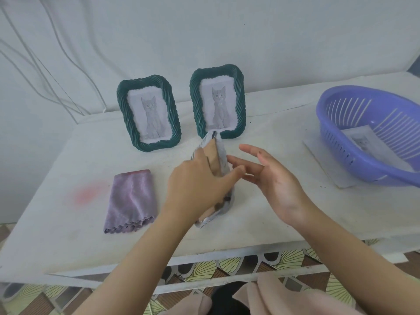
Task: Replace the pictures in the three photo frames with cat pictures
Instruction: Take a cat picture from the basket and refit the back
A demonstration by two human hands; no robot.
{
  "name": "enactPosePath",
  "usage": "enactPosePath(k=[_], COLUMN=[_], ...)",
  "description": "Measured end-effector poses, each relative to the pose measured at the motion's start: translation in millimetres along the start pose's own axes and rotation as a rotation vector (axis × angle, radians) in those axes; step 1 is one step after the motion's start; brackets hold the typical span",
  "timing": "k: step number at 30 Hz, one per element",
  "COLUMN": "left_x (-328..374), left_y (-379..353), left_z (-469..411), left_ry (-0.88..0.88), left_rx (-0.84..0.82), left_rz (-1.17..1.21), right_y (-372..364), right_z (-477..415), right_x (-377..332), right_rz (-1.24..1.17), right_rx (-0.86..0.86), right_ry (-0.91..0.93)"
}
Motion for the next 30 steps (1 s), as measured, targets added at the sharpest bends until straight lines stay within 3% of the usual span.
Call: enactPosePath(k=[4, 8, 15, 19, 21, 25, 30], left_x=[0, -22, -78, -81, -85, -102, -95], left_y=[17, 27, -2, -33, -39, -35, -35], left_z=[-10, -4, -2, -1, -2, -6, -4], left_ry=[0.026, 0.041, 0.086, 0.064, 0.056, 0.102, 0.003], left_rx=[-0.011, 0.004, 0.079, -0.022, -0.009, 0.143, 0.2], left_rz=[0.042, 0.326, 0.934, 1.028, 0.943, 0.437, 0.185], right_y=[-10, 2, 15, 15, 13, 10, 5], right_z=[-6, -2, 6, 5, 3, 4, 5], right_x=[-1, 10, 34, 36, 36, 38, 37], right_rz=[0.158, 0.32, 0.583, 0.804, 0.916, 1.065, 1.223], right_rx=[-0.037, 0.068, 0.066, 0.061, 0.056, 0.044, 0.057], right_ry=[-0.024, -0.075, -0.101, -0.076, -0.038, 0.004, 0.04])
Point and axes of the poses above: each hand's wrist, its own z-axis away from the middle knuckle, its own y-axis out of the back of the hand, x = y × z, the point moved 9 cm from there along -z, towards the middle knuckle, and after that the axes turned 12 degrees about -x, right-handed, at the moved point
